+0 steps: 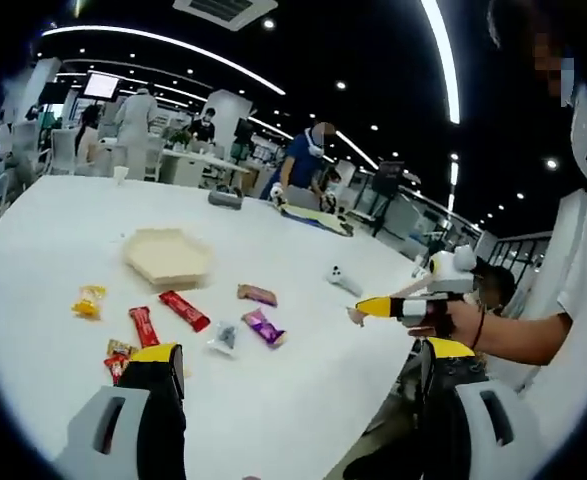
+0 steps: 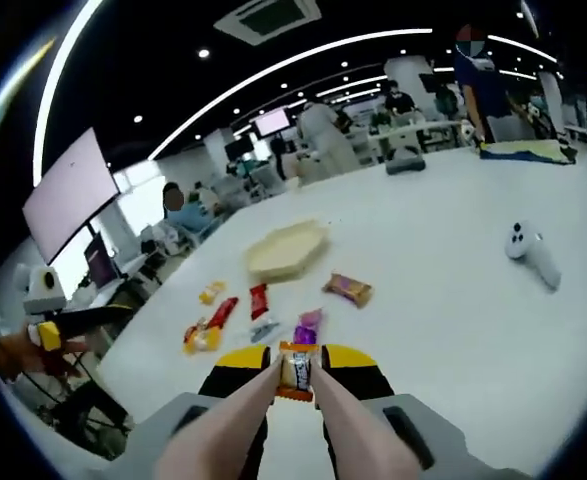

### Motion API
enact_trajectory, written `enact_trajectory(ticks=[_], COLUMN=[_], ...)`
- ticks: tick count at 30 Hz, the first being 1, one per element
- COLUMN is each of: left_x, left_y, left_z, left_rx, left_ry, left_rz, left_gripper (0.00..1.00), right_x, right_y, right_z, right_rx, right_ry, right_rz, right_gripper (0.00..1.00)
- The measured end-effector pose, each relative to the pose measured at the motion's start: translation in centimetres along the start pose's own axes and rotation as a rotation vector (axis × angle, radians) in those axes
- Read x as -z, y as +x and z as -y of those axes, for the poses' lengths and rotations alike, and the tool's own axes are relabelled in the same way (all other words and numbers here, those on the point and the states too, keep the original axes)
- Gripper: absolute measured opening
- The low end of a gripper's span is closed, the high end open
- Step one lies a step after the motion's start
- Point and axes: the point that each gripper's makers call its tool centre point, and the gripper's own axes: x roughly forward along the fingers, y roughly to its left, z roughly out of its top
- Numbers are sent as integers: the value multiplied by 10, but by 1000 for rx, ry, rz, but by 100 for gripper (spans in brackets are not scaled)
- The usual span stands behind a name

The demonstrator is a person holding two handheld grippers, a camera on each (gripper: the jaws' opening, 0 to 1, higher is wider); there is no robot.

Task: Place the target food into the container with the food tongs after gripping and lifting it, then release it inside without dropping or visibly crushing the food.

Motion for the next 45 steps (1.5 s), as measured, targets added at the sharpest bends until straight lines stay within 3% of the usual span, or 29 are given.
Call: enact_trajectory(ticks=[5, 10, 17, 20, 28, 33, 40, 45], left_x=[-10, -14, -30, -38, -49, -51, -47, -48], left_y=[11, 15, 17, 11, -3, -10, -20, -29], left_z=[-8, -31, -62, -78, -121, -121, -126, -129], left_rx=[-32, -54, 0, 25, 77, 104, 78, 51], left_ry=[-7, -51, 1, 63, 108, 122, 166, 142], left_rz=[17, 44, 37, 15, 26, 34, 25, 45], left_gripper=[99, 99, 99, 99, 99, 99, 99, 99], right_x=[-12, -25, -40, -45, -63, -75, -88, -93], right_y=[15, 31, 56, 61, 70, 75, 99, 116], right_z=[7, 4, -11, -21, -41, -51, -61, -69], right_rx=[-27, -38, 0, 32, 102, 116, 97, 58], right_ry=[-7, -23, -27, -31, -32, -46, -101, -146], right_rz=[-13, -24, -23, -17, 24, 35, 21, -1], right_gripper=[19, 19, 19, 19, 19, 19, 19, 18])
